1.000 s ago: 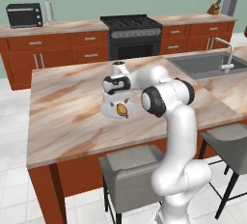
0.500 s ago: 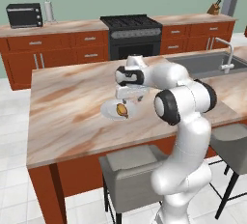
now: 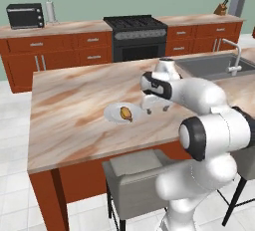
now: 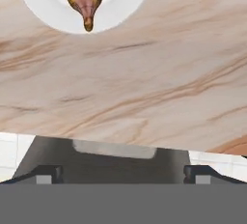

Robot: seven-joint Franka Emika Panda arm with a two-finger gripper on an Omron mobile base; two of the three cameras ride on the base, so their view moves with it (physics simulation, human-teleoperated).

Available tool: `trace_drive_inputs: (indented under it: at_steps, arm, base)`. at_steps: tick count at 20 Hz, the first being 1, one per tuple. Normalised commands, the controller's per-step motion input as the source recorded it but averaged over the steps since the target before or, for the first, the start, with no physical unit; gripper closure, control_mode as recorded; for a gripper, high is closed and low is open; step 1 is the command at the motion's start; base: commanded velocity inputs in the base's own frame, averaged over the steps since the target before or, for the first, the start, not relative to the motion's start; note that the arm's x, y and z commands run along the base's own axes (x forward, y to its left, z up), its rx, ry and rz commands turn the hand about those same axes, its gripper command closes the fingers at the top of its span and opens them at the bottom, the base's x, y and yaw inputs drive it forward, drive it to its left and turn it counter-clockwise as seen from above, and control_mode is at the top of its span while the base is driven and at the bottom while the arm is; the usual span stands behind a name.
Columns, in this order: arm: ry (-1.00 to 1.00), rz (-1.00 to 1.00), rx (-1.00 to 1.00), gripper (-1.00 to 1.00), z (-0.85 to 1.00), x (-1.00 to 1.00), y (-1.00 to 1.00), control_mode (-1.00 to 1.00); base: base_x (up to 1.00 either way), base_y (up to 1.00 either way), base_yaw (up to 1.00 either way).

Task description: Take the chicken drumstick from the fridge and place it on the digital scale on the counter by the fridge. Wait a few seconds for a reading, then move it to the plate on the dining counter.

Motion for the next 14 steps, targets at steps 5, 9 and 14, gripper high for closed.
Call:
trace_drive_inputs:
  at_steps: [5, 9, 14]
  arm:
    - [-0.05, 0.08, 0.00, -1.00, 0.70, -1.00, -0.20, -1.00]
    - [-0.02, 0.09, 0.00, -1.00, 0.87, -1.00, -0.13, -1.00]
    - [-0.05, 0.14, 0.00, -1.00, 0.80, -1.00, -0.11, -1.00]
  base:
    - [0.00, 0.00, 0.00]
    - [0.00, 0.00, 0.00]
    - [0.00, 0.00, 0.00]
